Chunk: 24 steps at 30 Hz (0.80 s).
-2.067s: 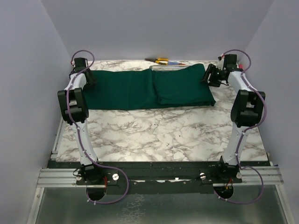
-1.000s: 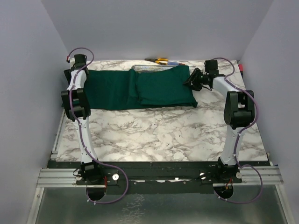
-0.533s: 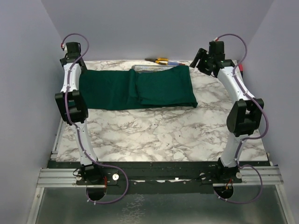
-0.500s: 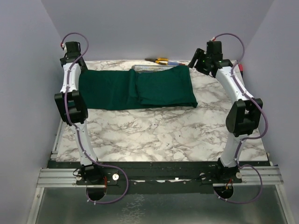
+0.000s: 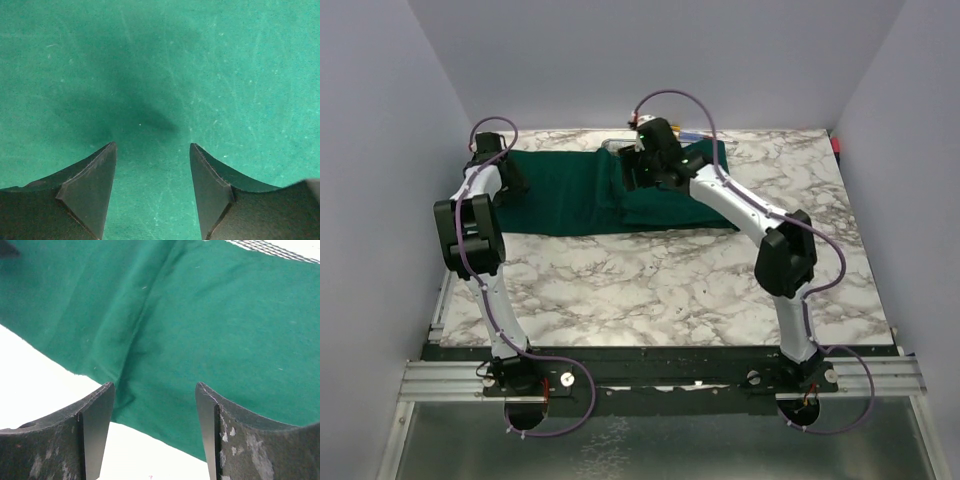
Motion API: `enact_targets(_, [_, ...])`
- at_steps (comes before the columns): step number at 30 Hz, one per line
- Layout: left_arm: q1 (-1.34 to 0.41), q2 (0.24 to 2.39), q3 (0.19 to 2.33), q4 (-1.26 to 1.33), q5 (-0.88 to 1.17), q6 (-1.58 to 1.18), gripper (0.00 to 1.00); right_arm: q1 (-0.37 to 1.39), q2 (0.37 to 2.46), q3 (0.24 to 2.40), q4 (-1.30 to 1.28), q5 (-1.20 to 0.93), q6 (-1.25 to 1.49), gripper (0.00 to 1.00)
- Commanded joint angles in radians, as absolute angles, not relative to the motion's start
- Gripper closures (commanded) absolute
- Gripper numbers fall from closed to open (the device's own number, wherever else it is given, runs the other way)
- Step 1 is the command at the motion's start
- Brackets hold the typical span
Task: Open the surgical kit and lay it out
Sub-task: Open the surgical kit at the center of the board.
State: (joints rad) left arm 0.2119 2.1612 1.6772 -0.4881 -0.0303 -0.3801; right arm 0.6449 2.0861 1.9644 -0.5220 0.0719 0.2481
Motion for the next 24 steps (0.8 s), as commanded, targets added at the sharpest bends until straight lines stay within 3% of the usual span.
enact_targets(1, [0.213, 2.133, 1.602, -0.444, -0.06, -0.4, 0.4, 0.749, 2.15, 2.024, -0.57, 0.168, 0.091, 0.28])
enact_targets(6, [0.215, 2.126, 1.562, -0.445, -0.176, -0.396, 0.41, 0.856, 2.173, 1.959, -0.523, 0.228, 0.011, 0.24])
enact_targets(18, [0.215, 2.146, 1.58, -0.455, -0.268, -0.37, 0.41, 0.891, 2.262, 1.924, -0.468, 0.412, -0.097, 0.24])
enact_targets(24, [0.215, 2.141, 1.572, -0.457, -0.267, -0.374, 0.41, 0.917, 2.257, 1.91, -0.45, 0.43, -0.113, 0.45])
